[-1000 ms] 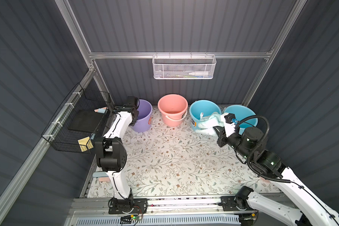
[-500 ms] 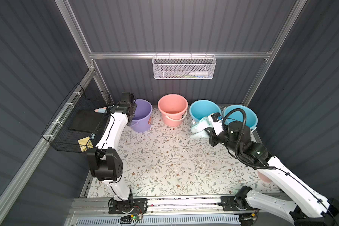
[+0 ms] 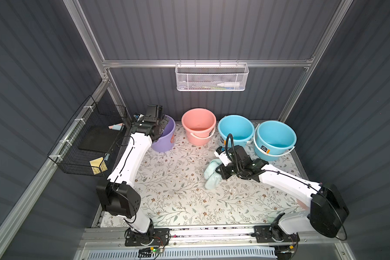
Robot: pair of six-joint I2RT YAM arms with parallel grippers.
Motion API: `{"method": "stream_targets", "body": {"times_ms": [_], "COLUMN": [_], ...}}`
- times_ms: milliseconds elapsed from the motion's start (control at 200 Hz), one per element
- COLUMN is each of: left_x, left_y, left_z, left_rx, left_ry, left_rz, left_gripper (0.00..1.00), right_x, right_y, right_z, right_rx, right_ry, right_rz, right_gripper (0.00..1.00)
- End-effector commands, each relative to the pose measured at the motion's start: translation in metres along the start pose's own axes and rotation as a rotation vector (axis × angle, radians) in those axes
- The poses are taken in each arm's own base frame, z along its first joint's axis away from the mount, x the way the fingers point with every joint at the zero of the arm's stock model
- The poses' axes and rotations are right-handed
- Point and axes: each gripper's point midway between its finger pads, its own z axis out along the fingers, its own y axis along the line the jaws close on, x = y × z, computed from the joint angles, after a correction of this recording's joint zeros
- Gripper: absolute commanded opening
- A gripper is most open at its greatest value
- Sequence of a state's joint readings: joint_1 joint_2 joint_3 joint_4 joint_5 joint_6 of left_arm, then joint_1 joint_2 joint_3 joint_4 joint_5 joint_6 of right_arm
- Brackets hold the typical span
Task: Wipe the inside of the bucket with a cloth
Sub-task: Place the cleaning item at the center of the board.
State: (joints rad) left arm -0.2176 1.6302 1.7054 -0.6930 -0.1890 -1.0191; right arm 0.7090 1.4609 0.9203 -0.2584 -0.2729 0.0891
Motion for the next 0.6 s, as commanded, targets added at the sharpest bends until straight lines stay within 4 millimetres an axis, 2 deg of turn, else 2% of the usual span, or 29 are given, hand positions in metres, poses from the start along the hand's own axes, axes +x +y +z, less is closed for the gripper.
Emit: {"method": "stream_targets", "body": {"times_ms": [0, 95, 125, 195, 220, 230, 345, 355, 375, 595], "left_x": [0.013, 0.036, 0.044, 0.061, 0.067, 0.071, 0.112, 0.121, 0.131, 0.229], "left_y": [-0.036, -0.039, -0.038, -0.038, -0.038, -0.038, -0.041, -0.033, -0.030, -0.015], "left_z": [-0.023, -0.020, -0.019, -0.017, -0.018, -0.018, -0.019, -0.014, -0.013, -0.024], "left_rx": [0.179, 0.223, 0.230, 0.263, 0.278, 0.284, 0.372, 0.360, 0.369, 0.462], "left_ry": [0.043, 0.109, 0.133, 0.179, 0.195, 0.204, 0.318, 0.340, 0.368, 0.615], "left_rz": [0.105, 0.143, 0.153, 0.183, 0.191, 0.195, 0.242, 0.248, 0.257, 0.372], "left_gripper": [0.92, 0.88, 0.86, 0.81, 0.80, 0.79, 0.67, 0.66, 0.63, 0.35], "right_x": [0.002, 0.011, 0.013, 0.017, 0.018, 0.018, 0.021, 0.021, 0.022, 0.027], "right_y": [0.010, 0.004, 0.002, -0.002, -0.003, -0.006, -0.020, -0.020, -0.020, -0.024], "right_z": [0.020, 0.032, 0.034, 0.035, 0.035, 0.035, 0.030, 0.029, 0.029, 0.014], "right_rx": [-0.086, -0.081, -0.072, -0.052, -0.051, -0.033, 0.037, 0.038, 0.039, 0.056], "right_ry": [-0.005, 0.014, 0.017, 0.022, 0.023, 0.019, 0.006, 0.004, 0.005, -0.017], "right_rz": [0.067, 0.109, 0.121, 0.143, 0.149, 0.154, 0.208, 0.209, 0.210, 0.236], "right_gripper": [0.26, 0.45, 0.59, 0.80, 0.96, 0.98, 0.99, 0.99, 0.99, 0.99]}}
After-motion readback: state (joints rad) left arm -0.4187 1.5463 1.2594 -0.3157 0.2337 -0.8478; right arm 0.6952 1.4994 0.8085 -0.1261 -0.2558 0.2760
